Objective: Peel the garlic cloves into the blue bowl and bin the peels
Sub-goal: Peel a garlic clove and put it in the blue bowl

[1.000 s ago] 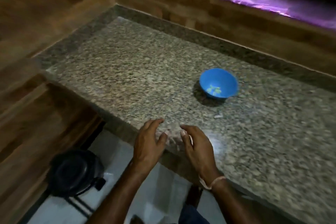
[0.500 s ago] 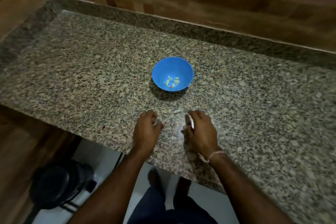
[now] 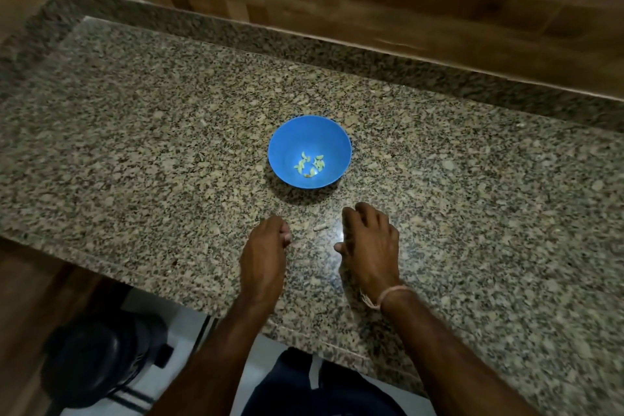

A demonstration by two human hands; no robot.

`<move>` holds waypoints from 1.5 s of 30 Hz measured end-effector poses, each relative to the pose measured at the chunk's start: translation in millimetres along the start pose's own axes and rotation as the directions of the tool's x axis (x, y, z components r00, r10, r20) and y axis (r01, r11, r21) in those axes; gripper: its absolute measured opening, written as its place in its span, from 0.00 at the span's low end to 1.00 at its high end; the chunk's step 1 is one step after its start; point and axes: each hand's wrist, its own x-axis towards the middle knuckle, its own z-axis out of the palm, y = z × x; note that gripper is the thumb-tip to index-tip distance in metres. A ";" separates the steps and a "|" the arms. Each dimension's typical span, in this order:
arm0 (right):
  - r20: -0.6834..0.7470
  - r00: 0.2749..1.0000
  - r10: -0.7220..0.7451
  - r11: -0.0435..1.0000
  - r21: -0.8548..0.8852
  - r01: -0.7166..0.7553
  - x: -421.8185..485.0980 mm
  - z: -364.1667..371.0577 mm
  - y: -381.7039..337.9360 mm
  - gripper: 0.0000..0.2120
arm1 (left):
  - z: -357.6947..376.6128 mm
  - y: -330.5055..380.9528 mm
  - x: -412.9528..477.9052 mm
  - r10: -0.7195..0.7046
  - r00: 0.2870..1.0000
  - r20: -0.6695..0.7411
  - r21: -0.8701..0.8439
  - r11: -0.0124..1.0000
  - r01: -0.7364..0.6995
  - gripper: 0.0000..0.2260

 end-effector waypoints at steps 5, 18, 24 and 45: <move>0.001 1.000 0.009 1.000 0.017 -0.009 3.4 1.5 1.0 0.35 | -16.1 46.4 51.1 0.151 0.977 -0.153 -0.132 0.976 -0.172 0.07; -0.085 0.975 -0.203 0.936 0.277 0.219 10.6 14.9 -17.1 0.17 | -7.8 26.6 29.0 0.097 0.990 -0.101 -0.160 0.981 -0.113 0.03; -0.032 0.999 -0.012 0.834 0.551 0.028 21.4 20.2 -12.3 0.08 | 17.4 10.2 18.7 -0.221 0.945 0.242 -0.414 0.857 0.307 0.03; 0.150 0.985 0.091 0.304 0.937 -0.171 -13.9 -23.4 -15.9 0.09 | 0.4 46.7 0.0 -0.198 0.832 0.518 -0.738 0.389 0.552 0.10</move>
